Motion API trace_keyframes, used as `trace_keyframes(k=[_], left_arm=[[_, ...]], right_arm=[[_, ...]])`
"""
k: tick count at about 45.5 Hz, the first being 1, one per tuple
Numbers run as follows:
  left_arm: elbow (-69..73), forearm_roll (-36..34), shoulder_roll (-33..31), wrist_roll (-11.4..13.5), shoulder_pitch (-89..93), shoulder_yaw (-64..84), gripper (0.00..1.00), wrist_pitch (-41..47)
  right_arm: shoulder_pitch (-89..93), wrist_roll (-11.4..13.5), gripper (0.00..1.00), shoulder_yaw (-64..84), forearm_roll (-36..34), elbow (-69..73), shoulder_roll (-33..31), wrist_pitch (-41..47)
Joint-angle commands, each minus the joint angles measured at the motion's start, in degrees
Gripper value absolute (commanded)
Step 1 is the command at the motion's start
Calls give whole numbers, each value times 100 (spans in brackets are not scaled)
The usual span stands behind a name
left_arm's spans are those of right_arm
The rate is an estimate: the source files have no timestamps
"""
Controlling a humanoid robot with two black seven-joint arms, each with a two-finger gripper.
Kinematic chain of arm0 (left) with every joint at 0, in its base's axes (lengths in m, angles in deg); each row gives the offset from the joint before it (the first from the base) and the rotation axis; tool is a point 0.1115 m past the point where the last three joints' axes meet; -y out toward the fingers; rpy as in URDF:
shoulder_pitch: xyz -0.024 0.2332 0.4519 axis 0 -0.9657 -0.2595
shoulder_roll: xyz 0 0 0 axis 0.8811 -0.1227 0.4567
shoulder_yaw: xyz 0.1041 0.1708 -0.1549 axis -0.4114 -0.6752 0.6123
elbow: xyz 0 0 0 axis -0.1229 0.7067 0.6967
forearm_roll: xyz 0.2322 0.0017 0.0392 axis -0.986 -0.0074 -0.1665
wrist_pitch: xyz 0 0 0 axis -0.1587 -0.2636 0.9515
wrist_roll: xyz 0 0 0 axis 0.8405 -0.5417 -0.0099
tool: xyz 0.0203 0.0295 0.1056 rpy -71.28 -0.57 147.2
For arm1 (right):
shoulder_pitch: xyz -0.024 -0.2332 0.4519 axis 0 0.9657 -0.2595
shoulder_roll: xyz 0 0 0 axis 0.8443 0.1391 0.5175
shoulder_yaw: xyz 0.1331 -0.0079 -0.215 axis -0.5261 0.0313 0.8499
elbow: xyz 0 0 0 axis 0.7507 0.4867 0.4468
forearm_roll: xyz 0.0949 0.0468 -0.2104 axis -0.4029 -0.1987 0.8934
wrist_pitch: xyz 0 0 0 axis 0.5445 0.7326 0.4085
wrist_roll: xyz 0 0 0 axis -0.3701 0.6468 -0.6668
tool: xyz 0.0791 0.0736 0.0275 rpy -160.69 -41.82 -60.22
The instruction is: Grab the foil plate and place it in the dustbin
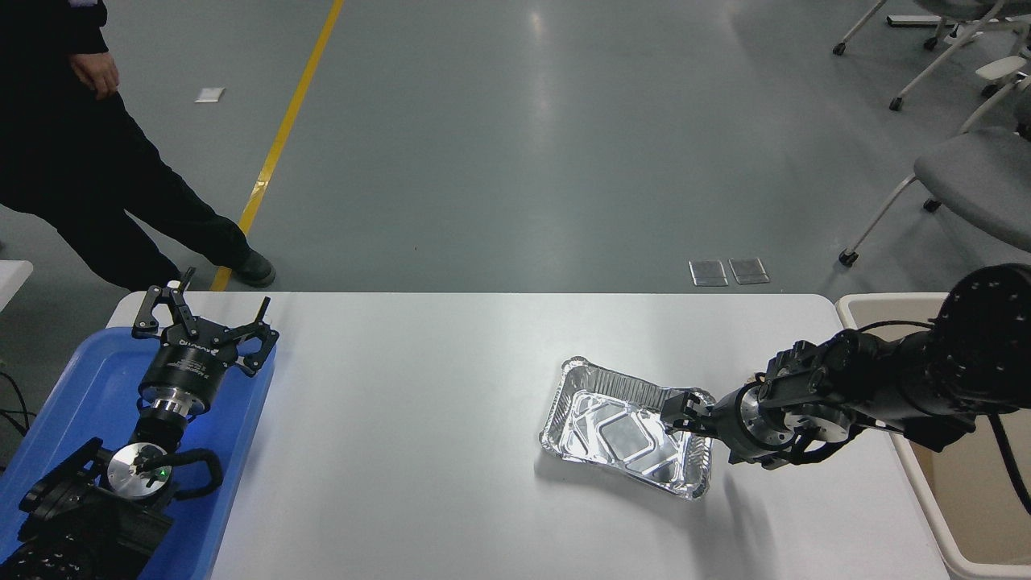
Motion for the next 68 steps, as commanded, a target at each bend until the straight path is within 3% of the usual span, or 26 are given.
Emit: trace_keyframes(k=[1,7,11,14,43,56,64,68], left_arm=[[0,0,0,0,0,-2,99,0],[0,0,0,0,0,-2,99,0],[0,0,0,0,0,-2,99,0],[0,0,0,0,0,-2,99,0],[0,0,0,-9,9,-2,99,0],[0,0,0,-9,9,-11,99,0],[0,-9,0,-9,9,-11,99,0],[0,0,0,-9,9,-11,99,0]], right_arm=[[280,2,78,-61,319,-325,84,-22],[263,11,40,-61,319,-334,84,-22],[263,11,23,-61,319,-334,84,-4],[254,11,0,-53,311,-316,101,66],[-272,72,0,-17,205,192,-197,250],[-2522,55,0,79,328,1485,-689,2086],[-3928,55,0,325,319,1740,-619,3484],[-4517,55,0,369,319,1933,-619,3670]])
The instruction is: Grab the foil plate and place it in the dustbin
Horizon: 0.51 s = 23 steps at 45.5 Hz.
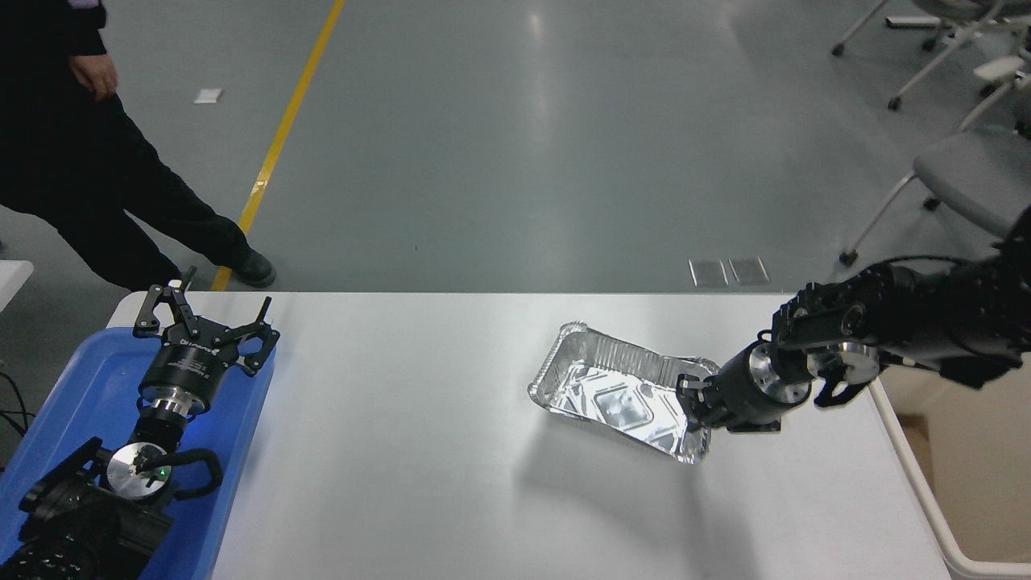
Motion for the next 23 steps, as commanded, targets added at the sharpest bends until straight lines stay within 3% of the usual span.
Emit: trace_keyframes(k=[1,23], left_arm=[[0,-8,0,-1,0,-1,99,0],[0,1,0,-1,-9,8,99,0]], right_arm=[[-1875,-3,0,193,18,612,-52,1231],[-3994,6,0,544,18,1245,-78,1231]])
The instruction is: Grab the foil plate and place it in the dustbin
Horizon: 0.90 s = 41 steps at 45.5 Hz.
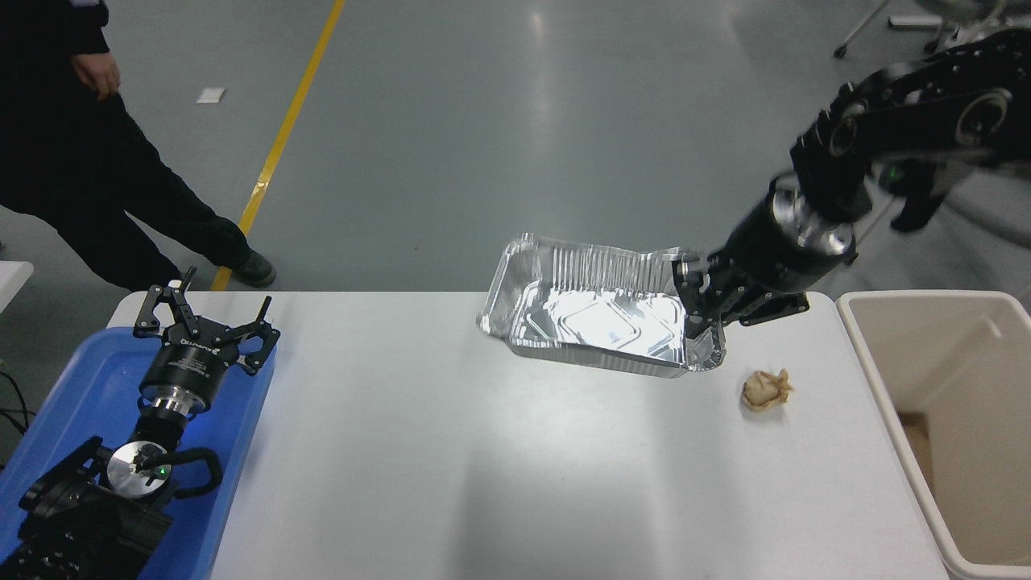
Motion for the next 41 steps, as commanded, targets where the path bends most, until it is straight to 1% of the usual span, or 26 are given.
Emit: trace_keyframes(k=[1,12,21,24,28,32,36,38,39,41], left_arm=[[0,0,0,1,-8,9,99,0],[0,0,0,1,-8,9,99,0],[0,0,0,10,-8,18,99,0],[9,0,0,10,-8,18,99,0],[9,0,0,19,-17,18,99,0],[9,0,0,19,-17,18,99,0],[9,0,0,19,-17,26,99,0],[9,9,0,19,-17,18,99,0],[9,0,0,19,-17,26,99,0],[9,0,0,19,-17,26,99,0]], right_arm=[[-819,8,0,106,2,193,-21,108],[-819,8,0,176,-7,131,-30,108],[-802,8,0,852,-95,87,-91,108],[-793,8,0,1098,-86,35,-328,108],[-758,8,0,1406,11,-27,-881,108],[-705,16,0,1827,55,-211,-1233,108],[-635,16,0,2215,213,-343,-1602,108],[-591,16,0,2338,283,-466,-1857,108],[-538,16,0,2443,397,-562,-2102,108],[-424,16,0,2540,520,-633,-2297,108]])
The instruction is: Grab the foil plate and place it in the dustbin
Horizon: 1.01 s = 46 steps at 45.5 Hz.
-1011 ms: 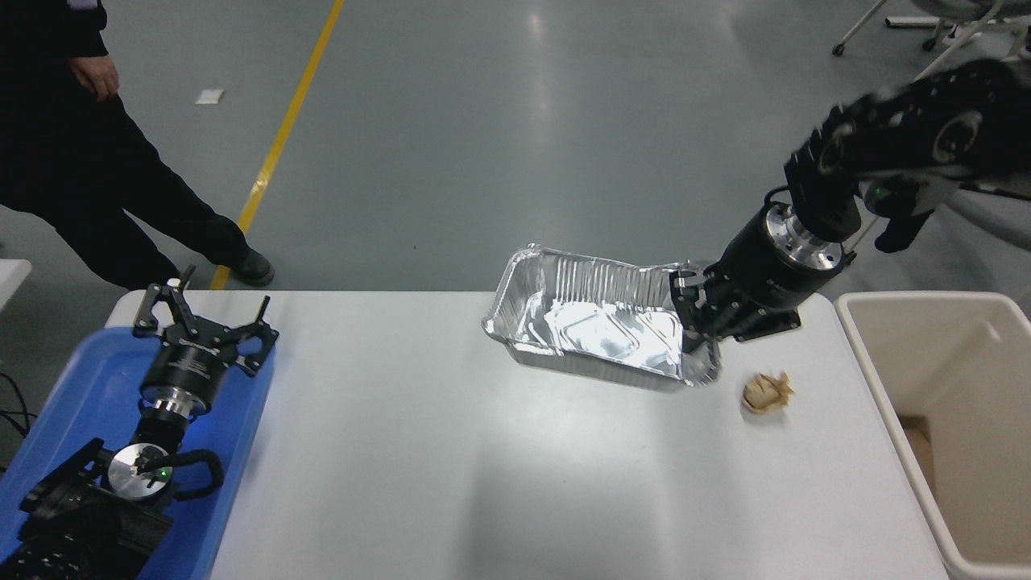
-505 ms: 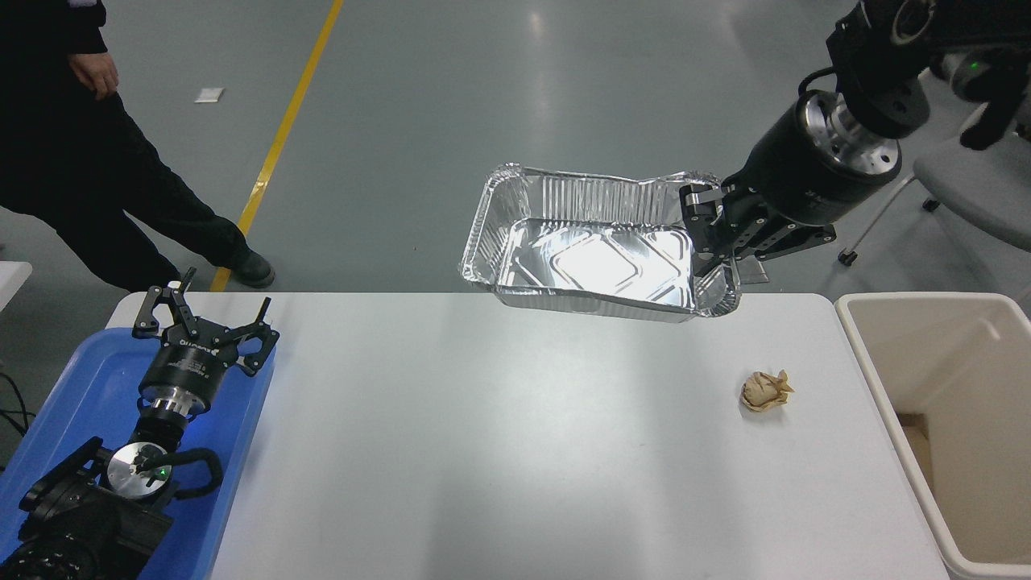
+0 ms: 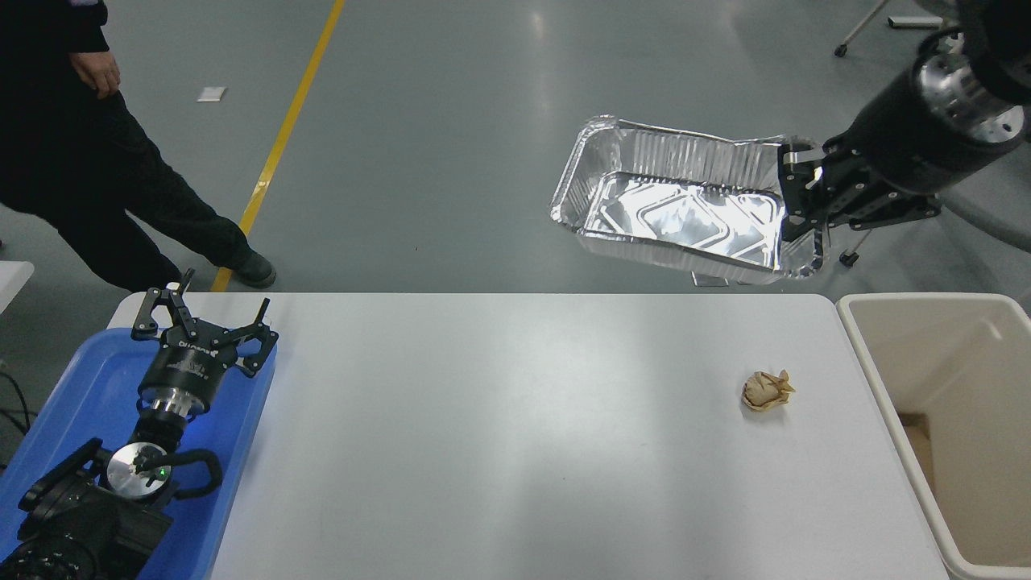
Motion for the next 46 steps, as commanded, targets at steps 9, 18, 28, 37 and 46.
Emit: trace_keyframes(k=[9,18,28,37,46], left_arm=[[1,-2,0,2,-1,-2,99,0],[1,-2,0,2,-1,-2,99,0],[1,-2,0,2,-1,7,99,0],[1,-2,0,2,-1,7,99,0],[1,-2,0,2,-1,7,99,0]], right_arm=[[636,4,0,1037,951,-919,-2255,1],[1479,-5,0,897,1216,-1789,-3012,1],[2815,-14,0,177,1198,-2150,-3434,-77],[4870,-5,0,-1194,1110,-2536,-3487,-1649],[7305,-5,0,-2960,1110,-3608,-3364,-2714]])
